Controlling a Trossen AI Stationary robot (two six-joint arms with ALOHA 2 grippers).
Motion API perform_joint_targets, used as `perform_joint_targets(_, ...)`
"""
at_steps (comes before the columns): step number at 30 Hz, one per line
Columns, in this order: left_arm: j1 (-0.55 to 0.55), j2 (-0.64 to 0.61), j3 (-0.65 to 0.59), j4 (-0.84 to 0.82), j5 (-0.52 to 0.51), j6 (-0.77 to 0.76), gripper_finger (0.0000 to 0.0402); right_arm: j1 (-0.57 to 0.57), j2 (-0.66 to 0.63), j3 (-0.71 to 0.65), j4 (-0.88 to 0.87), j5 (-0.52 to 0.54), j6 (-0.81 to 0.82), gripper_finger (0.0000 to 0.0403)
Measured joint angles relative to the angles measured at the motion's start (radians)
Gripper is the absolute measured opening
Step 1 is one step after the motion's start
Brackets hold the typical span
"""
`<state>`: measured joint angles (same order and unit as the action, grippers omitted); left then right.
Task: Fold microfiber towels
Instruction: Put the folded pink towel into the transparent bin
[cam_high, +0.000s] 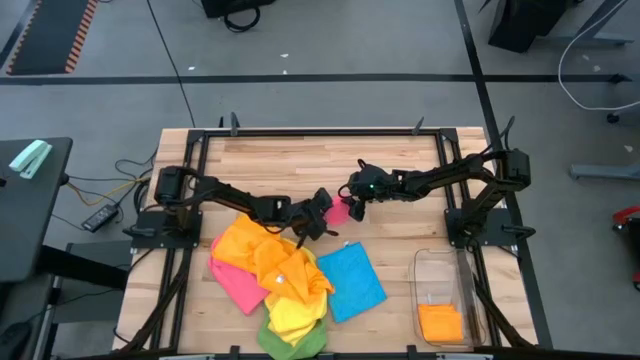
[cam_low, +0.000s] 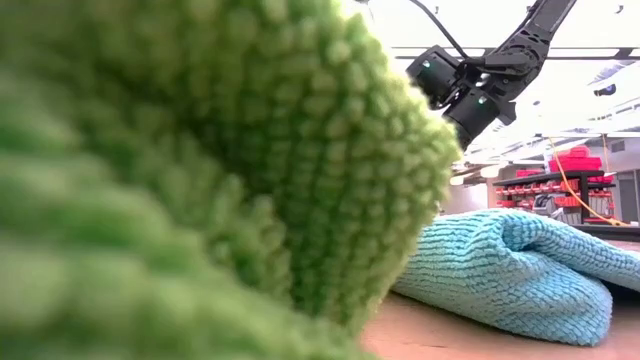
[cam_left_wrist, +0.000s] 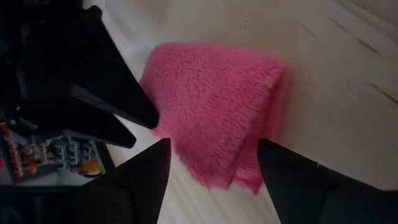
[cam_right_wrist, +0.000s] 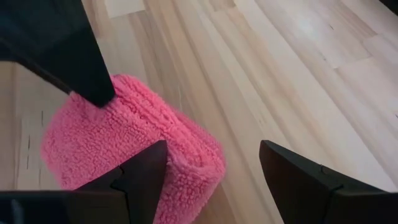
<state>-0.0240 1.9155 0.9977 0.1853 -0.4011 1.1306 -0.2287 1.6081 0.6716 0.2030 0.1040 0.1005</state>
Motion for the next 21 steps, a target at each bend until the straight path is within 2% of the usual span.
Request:
perform_joint_targets(2, 0.000, 0.016, 0.043, -0.092, 0.000, -0.016, 0.0241, 0.000, 0.000, 0.000, -0.001, 0.000, 0.000, 0.0266)
perform_joint_targets(5, 0.000, 0.031, 0.066, -0.128, 0.001, -0.014, 0.0236, 0.000, 0.000, 0.000, -0.006, 0.000, 0.000, 0.0266)
perform_joint_targets(16, 0.003, 0.028, 0.072, -0.164, 0.007, 0.015, 0.0233, -0.005, 0.000, -0.014, 0.009, 0.000, 0.000, 0.0266)
perform_joint_targets(21, 0.011, 0.028, 0.071, -0.173, 0.046, 0.006, 0.0234, -0.004, 0.000, -0.014, 0.013, -0.002, 0.002, 0.0266)
